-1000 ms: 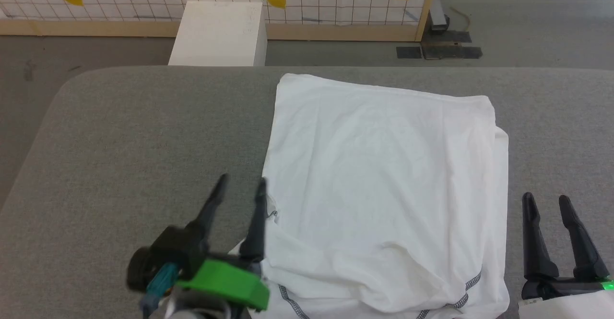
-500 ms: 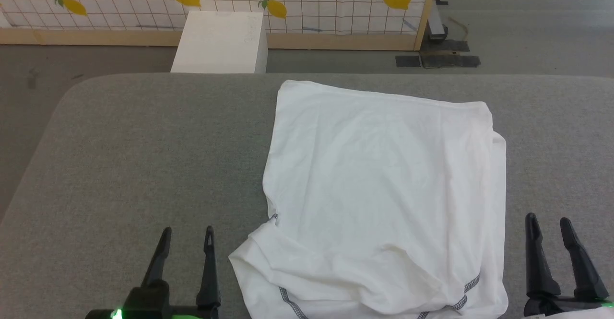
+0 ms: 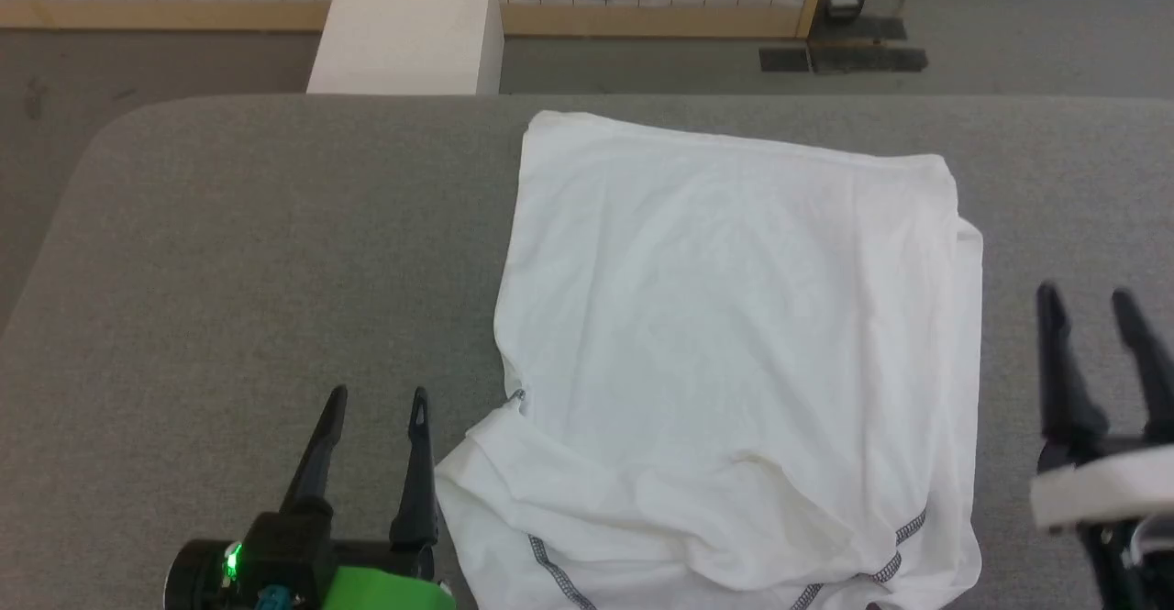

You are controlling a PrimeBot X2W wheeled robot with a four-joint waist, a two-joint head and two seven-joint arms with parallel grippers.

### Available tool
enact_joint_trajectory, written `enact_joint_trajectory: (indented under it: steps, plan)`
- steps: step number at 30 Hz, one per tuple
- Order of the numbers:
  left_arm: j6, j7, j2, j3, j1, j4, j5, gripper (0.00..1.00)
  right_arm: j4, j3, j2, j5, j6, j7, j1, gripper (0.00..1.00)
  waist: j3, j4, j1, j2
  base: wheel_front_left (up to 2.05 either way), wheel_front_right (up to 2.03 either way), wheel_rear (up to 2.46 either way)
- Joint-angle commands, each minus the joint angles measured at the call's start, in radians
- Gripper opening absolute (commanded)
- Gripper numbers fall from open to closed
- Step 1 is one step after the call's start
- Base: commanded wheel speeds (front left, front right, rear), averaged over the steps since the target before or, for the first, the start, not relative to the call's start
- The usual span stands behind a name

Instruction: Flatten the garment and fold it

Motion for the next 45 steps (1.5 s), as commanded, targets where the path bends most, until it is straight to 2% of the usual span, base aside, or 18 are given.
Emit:
enact_joint_trajectory:
  steps: [1,3,12,22,28,44,45]
  plan:
    - [-0.006,-0.005,-0.004,0.004,-0.031,-0.007,0.018,1.0,-0.008,-0.018,0.001,-0.016,-0.002,0.034,-0.055,1.0,0.06,-0.007,0.0,0.0,0.0,0.0,0.0]
    - [-0.013,-0.005,-0.003,0.003,-0.052,-0.007,0.021,1.0,-0.003,-0.049,-0.006,-0.034,-0.002,0.089,-0.126,1.0,0.091,-0.008,0.0,0.0,0.0,0.0,0.0]
    - [-0.04,-0.001,-0.011,-0.01,-0.153,-0.014,0.034,1.0,0.121,-0.09,-0.152,-0.015,-0.002,0.295,-0.419,1.0,0.218,-0.012,0.0,0.0,0.0,0.0,0.0]
    - [-0.057,0.018,-0.015,-0.028,-0.238,-0.039,0.048,1.0,0.31,-0.101,-0.296,0.006,-0.002,0.485,-0.546,1.0,0.341,-0.001,0.0,0.0,0.0,0.0,0.0]
    - [-0.059,0.024,-0.019,-0.035,-0.271,-0.041,0.054,1.0,0.379,-0.046,-0.339,0.039,-0.002,0.528,-0.54,1.0,0.393,0.008,0.0,0.0,0.0,0.0,0.0]
    - [-0.063,0.02,-0.032,-0.041,-0.311,-0.017,0.041,1.0,0.436,0.091,-0.406,0.106,-0.002,0.512,-0.567,1.0,0.455,0.047,0.0,0.0,0.0,0.0,0.0]
    - [-0.064,0.019,-0.033,-0.042,-0.313,-0.015,0.039,1.0,0.44,0.097,-0.411,0.11,-0.002,0.516,-0.568,0.82,0.456,0.049,0.0,0.0,0.0,0.0,0.0]
